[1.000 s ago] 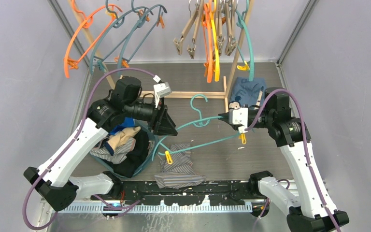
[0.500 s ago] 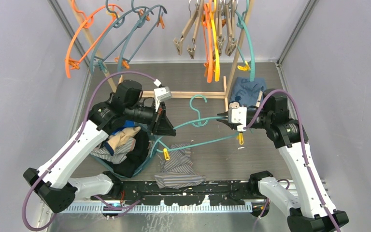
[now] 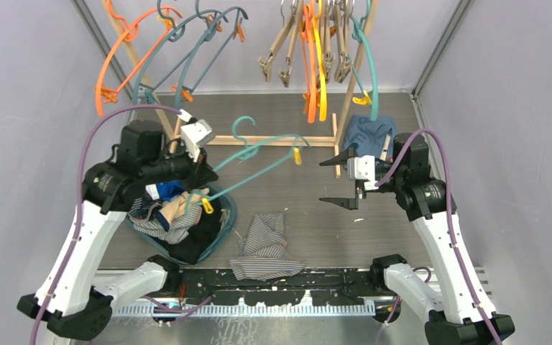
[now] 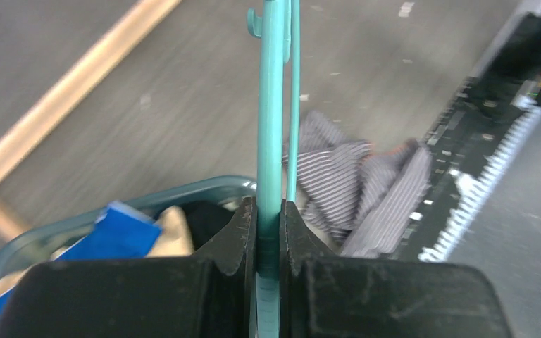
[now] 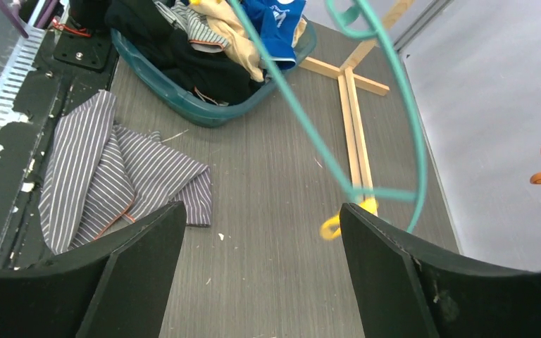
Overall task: Remove the underwear clipped to the hanger
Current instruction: Place the hanger at the clothesline.
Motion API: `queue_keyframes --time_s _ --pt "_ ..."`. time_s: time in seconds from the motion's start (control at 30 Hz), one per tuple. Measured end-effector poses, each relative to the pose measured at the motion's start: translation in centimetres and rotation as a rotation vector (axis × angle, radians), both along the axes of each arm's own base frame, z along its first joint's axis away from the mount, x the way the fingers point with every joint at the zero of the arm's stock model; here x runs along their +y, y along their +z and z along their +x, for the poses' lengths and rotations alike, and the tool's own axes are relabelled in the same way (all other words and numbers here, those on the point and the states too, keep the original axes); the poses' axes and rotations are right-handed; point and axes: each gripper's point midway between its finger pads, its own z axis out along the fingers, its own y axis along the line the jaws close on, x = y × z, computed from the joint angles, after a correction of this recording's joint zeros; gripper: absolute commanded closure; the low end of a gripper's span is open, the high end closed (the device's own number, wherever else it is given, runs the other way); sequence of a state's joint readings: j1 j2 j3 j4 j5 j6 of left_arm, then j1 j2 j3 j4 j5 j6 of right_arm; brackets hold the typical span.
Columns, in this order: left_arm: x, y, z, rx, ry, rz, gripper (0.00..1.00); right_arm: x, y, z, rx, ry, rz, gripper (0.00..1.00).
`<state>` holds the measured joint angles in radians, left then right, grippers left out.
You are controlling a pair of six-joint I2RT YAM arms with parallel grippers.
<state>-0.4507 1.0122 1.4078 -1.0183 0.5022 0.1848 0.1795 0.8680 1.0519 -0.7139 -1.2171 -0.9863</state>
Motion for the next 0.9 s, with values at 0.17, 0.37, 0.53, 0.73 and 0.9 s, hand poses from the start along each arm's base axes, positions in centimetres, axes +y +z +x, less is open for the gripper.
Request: queue_keyframes --time_s 0.17,0.37,0.53,0.73,0.9 --pt "4.8 2.1 1.7 -0.145 0.191 0.129 1.00 -0.1 -0.1 -0.3 0.032 -0.006 0.013 0.14" --pt "6.5 6.0 2.4 -0.247 0.278 0.148 1.00 -0.5 0.0 -0.3 0.070 -0.047 0.021 0.14" --pt "6.0 9.5 4.1 -0.286 0.313 0.102 1.00 -1.0 -1.2 0.0 0.130 -0.108 0.018 0.14" --pt "4.8 13.1 8.0 -0.303 0.372 0.059 1.00 -1.7 -3.0 0.4 0.182 -0.181 0.003 0.14" --pt "3.2 14.9 12.3 -0.318 0.405 0.034 1.00 -2.0 -3.9 0.5 0.189 -0.213 -0.004 0.14"
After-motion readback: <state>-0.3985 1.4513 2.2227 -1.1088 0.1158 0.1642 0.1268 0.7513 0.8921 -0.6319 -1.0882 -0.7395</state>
